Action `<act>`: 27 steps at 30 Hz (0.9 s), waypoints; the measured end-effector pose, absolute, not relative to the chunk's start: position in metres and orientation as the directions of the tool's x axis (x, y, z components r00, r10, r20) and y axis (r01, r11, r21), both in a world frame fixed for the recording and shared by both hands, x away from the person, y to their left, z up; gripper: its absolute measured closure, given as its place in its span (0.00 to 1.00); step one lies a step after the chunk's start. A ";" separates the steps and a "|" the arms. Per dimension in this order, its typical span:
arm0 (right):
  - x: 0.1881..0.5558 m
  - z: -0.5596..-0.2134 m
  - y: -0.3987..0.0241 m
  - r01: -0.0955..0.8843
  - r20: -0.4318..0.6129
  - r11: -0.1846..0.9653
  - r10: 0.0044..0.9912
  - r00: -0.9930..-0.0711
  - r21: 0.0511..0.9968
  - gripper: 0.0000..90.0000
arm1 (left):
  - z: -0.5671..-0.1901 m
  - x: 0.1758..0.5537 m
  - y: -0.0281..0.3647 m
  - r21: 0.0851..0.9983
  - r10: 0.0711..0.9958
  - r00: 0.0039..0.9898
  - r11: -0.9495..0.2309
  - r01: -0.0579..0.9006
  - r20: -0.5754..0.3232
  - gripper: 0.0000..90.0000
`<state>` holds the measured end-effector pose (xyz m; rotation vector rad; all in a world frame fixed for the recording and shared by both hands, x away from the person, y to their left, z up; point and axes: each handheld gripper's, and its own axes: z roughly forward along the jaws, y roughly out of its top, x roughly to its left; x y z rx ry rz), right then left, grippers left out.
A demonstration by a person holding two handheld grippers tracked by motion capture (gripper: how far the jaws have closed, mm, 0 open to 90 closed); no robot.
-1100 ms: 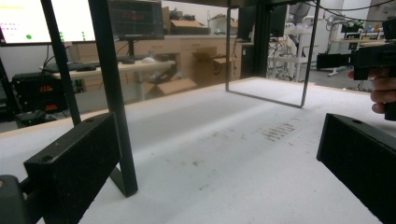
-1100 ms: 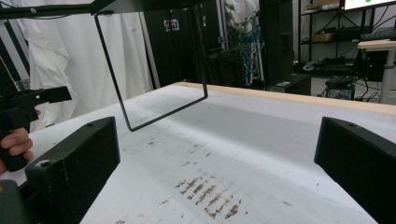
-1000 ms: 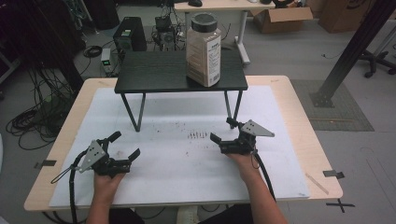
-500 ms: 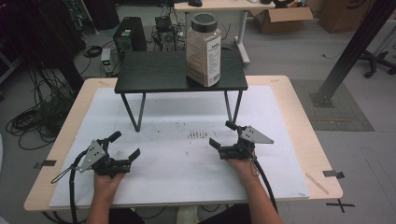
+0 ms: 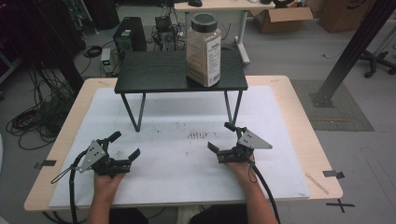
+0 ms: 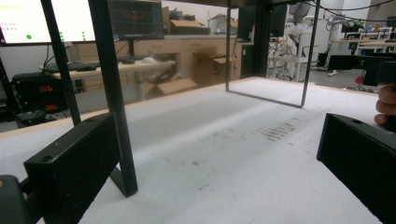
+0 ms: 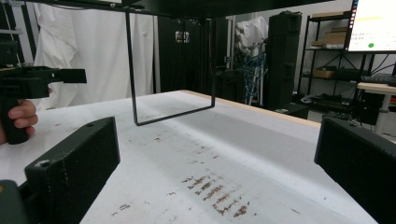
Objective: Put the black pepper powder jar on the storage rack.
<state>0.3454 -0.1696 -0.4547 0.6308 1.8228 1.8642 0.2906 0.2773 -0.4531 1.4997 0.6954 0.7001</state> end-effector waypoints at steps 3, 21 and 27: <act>0.345 -0.455 -0.170 -0.004 0.010 -0.022 0.611 -0.792 1.000 0.00 | -0.453 0.291 0.277 0.999 0.776 0.631 -0.037 0.017 0.017 0.00; 0.345 -0.455 -0.169 -0.007 0.006 -0.019 0.611 -0.792 1.000 0.00 | -0.453 0.291 0.278 0.999 0.776 0.631 -0.035 0.015 0.018 0.00; 0.345 -0.455 -0.169 -0.006 0.008 -0.020 0.611 -0.792 1.000 0.00 | -0.453 0.291 0.278 0.999 0.776 0.631 -0.033 0.016 0.016 0.00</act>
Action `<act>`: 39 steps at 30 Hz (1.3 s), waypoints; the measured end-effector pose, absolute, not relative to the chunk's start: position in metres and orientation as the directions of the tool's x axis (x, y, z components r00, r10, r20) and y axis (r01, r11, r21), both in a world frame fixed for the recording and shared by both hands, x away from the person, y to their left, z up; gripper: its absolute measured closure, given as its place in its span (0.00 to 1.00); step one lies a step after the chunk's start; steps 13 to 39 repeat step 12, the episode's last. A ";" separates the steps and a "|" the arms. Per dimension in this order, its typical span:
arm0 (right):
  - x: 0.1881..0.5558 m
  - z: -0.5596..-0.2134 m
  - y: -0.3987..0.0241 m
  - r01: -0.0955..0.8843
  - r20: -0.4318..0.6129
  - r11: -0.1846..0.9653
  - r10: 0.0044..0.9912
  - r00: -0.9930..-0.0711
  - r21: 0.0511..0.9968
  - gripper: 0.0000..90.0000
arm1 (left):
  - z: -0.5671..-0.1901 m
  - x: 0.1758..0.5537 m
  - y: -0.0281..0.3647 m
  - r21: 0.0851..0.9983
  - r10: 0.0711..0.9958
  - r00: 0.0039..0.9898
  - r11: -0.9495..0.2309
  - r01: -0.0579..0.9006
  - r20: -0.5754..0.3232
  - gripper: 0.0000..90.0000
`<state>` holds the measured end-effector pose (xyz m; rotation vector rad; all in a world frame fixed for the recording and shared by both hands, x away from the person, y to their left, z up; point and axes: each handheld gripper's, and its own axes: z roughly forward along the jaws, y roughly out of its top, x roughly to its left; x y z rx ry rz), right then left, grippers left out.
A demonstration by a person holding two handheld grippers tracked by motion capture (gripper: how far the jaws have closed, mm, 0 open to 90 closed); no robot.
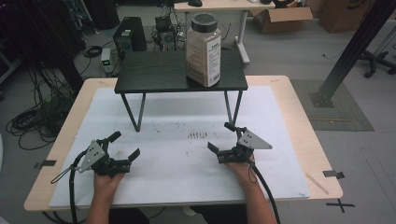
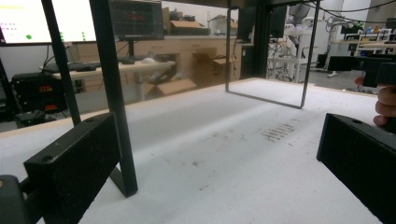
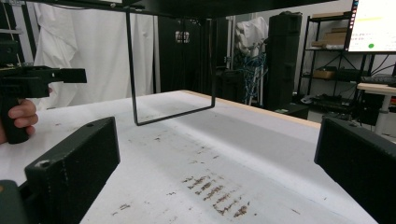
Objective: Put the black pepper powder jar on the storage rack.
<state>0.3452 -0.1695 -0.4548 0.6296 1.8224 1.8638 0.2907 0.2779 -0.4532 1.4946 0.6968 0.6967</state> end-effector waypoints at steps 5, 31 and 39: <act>0.345 -0.455 -0.169 -0.005 0.008 -0.020 0.611 -0.792 1.000 0.00 | -0.453 0.291 0.278 0.999 0.776 0.631 -0.033 0.015 0.016 0.00; 0.345 -0.455 -0.169 -0.006 0.008 -0.020 0.611 -0.792 1.000 0.00 | -0.453 0.290 0.278 0.999 0.776 0.630 -0.034 0.009 0.021 0.00; 0.345 -0.455 -0.169 -0.006 0.008 -0.020 0.611 -0.792 1.000 0.00 | -0.453 0.290 0.278 0.999 0.776 0.630 -0.034 0.009 0.021 0.00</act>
